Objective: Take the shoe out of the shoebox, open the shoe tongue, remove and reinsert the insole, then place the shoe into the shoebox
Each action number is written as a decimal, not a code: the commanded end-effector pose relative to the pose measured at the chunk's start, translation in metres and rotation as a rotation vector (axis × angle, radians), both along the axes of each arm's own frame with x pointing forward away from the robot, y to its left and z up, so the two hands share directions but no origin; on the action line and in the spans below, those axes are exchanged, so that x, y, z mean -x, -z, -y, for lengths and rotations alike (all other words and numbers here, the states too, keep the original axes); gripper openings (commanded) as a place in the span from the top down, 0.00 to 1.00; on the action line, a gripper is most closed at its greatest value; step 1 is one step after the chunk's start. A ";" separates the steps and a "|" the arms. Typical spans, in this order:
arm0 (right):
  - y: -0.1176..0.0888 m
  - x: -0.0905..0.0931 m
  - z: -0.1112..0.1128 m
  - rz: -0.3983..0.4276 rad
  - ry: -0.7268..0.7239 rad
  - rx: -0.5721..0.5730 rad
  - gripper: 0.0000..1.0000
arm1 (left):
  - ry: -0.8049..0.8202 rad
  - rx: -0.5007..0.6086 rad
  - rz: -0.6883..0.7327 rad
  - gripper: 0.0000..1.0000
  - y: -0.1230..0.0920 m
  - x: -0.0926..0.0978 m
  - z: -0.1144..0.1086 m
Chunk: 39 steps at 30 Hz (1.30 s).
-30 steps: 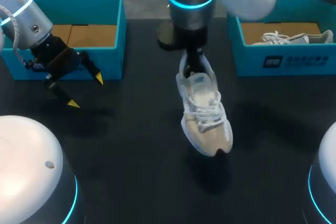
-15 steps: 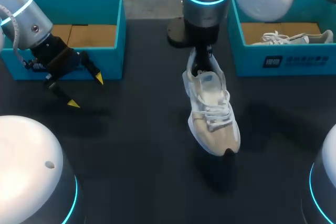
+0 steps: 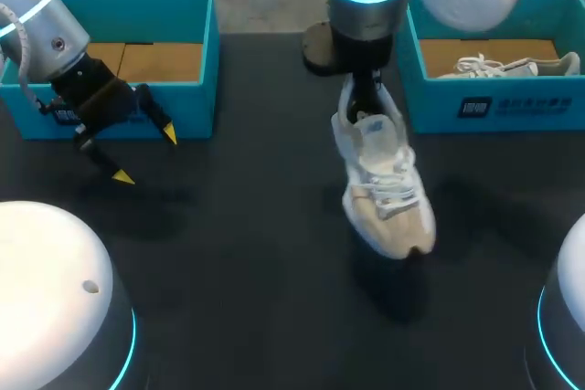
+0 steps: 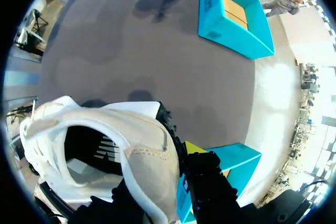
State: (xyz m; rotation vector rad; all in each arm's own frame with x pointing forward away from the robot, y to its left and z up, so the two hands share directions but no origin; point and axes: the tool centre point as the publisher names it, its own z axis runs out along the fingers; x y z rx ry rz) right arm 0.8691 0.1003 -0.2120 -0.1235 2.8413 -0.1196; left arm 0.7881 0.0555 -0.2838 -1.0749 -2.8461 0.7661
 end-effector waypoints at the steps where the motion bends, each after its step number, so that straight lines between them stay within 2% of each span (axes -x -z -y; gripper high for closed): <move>1: -0.007 -0.011 0.027 -0.010 0.014 -0.017 1.00 | -0.080 -0.053 0.004 0.00 -0.013 0.000 -0.004; 10: -0.024 -0.052 0.078 0.001 0.092 0.001 1.00 | -0.440 -0.178 -0.055 0.00 -0.024 -0.008 -0.023; 18: -0.037 -0.081 0.105 0.006 0.107 0.018 1.00 | -0.719 -0.219 -0.075 0.00 -0.036 -0.018 -0.048; 23: -0.043 -0.099 0.125 0.006 0.135 0.019 1.00 | -0.852 -0.239 -0.081 0.00 -0.045 -0.016 -0.064; 28: -0.046 -0.112 0.139 -0.012 0.205 0.004 1.00 | -0.889 -0.263 -0.065 0.00 -0.054 -0.015 -0.074; 39: -0.046 -0.112 0.139 -0.012 0.205 0.004 1.00 | -0.889 -0.263 -0.065 0.00 -0.054 -0.015 -0.074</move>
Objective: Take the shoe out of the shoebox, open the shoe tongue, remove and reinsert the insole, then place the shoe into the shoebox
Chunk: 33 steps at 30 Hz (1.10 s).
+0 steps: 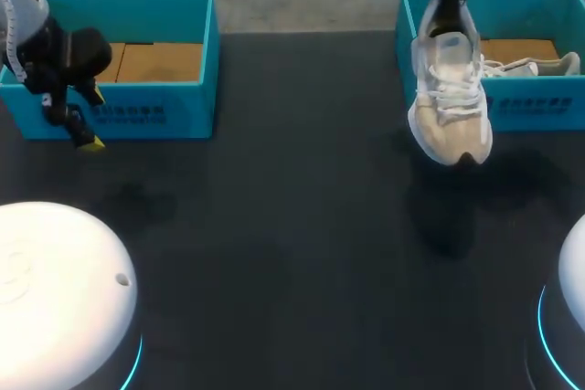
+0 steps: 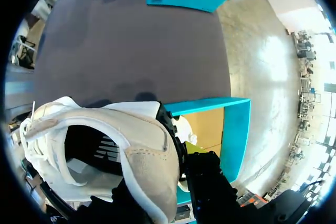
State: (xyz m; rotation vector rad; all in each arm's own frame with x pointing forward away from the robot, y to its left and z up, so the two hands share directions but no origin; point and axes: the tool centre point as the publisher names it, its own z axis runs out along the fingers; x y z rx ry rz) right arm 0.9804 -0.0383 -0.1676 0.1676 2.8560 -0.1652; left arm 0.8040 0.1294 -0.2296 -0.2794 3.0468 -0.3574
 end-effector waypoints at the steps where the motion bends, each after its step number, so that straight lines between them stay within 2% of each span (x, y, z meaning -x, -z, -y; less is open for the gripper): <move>1: -0.002 0.000 0.000 -0.003 0.000 0.001 1.00 | 0.000 -0.002 0.001 0.00 0.000 0.001 0.000; 5: -0.002 0.000 0.000 -0.003 0.000 0.001 1.00 | 0.000 -0.002 0.001 0.00 0.000 0.001 0.000; 10: -0.004 -0.012 0.016 -0.041 0.113 0.035 1.00 | -0.344 -0.062 -0.148 0.00 -0.008 -0.016 0.003; 13: -0.008 -0.020 0.027 -0.050 0.160 0.051 1.00 | -0.486 -0.067 -0.207 0.00 -0.011 -0.020 -0.004; 19: -0.015 -0.036 0.044 -0.039 0.204 0.068 1.00 | -0.666 -0.108 -0.216 0.00 -0.009 -0.020 -0.014; 22: -0.017 -0.044 0.052 -0.035 0.236 0.062 1.00 | -0.723 -0.115 -0.205 0.00 -0.011 -0.019 -0.021; 29: -0.016 -0.071 0.090 -0.060 0.421 0.015 1.00 | -0.829 -0.098 -0.195 0.00 -0.023 -0.015 -0.041; 33: -0.017 -0.079 0.107 -0.065 0.501 -0.012 1.00 | -0.865 -0.086 -0.185 0.00 -0.029 -0.012 -0.048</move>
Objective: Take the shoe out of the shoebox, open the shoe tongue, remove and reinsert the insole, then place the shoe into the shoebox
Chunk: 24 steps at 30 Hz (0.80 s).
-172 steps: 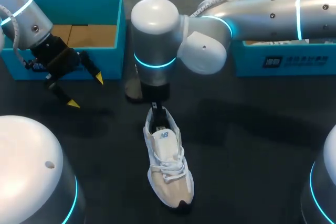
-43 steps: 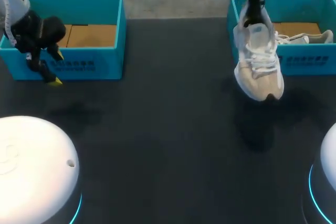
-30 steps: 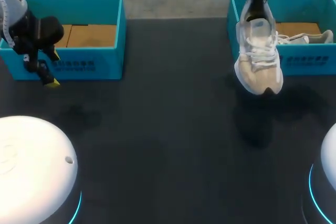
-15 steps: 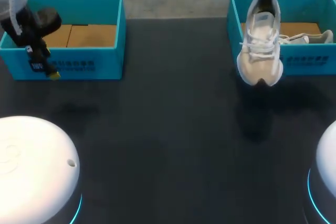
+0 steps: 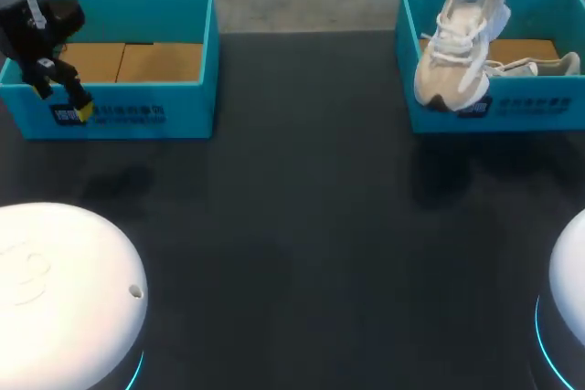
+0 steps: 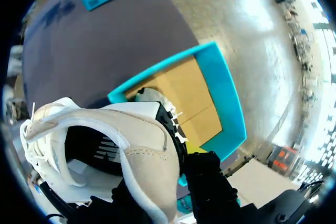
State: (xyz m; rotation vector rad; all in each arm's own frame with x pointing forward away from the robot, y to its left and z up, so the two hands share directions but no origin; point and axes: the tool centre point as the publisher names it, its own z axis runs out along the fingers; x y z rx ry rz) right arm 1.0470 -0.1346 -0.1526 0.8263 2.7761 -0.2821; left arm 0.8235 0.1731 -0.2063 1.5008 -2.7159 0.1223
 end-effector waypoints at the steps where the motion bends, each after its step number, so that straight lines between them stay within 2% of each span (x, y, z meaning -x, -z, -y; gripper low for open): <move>1: -0.002 -0.014 0.014 -0.048 0.063 -0.034 1.00 | -0.071 -0.003 0.023 0.00 -0.007 0.007 -0.006; 8: -0.007 -0.019 0.027 -0.021 0.071 -0.037 1.00 | -0.082 -0.011 0.029 0.00 -0.010 0.009 -0.012; 13: -0.006 -0.023 0.031 -0.040 -0.056 -0.008 1.00 | -0.080 -0.014 0.029 0.00 -0.011 0.007 -0.017; 18: -0.004 -0.031 0.048 -0.039 -0.158 -0.009 1.00 | -0.084 -0.013 0.018 0.00 -0.011 0.003 -0.023; 24: -0.008 -0.040 0.068 -0.032 -0.189 0.022 1.00 | -0.114 -0.018 0.002 0.00 -0.012 0.002 -0.031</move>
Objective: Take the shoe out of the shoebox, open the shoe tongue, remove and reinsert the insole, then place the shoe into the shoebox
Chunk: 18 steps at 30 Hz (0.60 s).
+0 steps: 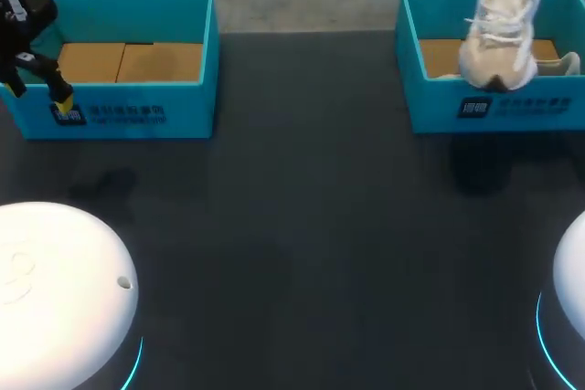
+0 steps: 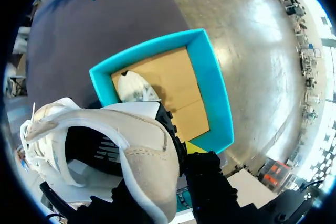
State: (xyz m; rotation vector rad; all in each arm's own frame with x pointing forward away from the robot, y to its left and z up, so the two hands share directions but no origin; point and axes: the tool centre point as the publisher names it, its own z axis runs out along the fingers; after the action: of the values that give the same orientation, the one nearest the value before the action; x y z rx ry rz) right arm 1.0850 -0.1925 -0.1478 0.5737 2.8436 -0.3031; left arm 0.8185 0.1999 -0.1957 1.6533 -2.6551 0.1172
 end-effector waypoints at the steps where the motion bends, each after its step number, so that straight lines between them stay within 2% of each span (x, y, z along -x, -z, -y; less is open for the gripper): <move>1: -0.004 -0.004 0.013 0.000 -0.024 -0.001 1.00 | -0.017 -0.003 -0.016 0.00 -0.002 -0.003 -0.006; 18: -0.008 -0.033 0.031 -0.012 -0.084 0.000 1.00 | -0.145 0.008 -0.033 0.00 -0.001 -0.015 -0.039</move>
State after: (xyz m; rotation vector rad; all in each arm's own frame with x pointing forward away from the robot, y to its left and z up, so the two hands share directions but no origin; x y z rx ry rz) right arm 1.1093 -0.2222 -0.1430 0.4509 2.8545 -0.2886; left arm 0.8330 0.2380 -0.1964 1.8314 -2.5058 0.1062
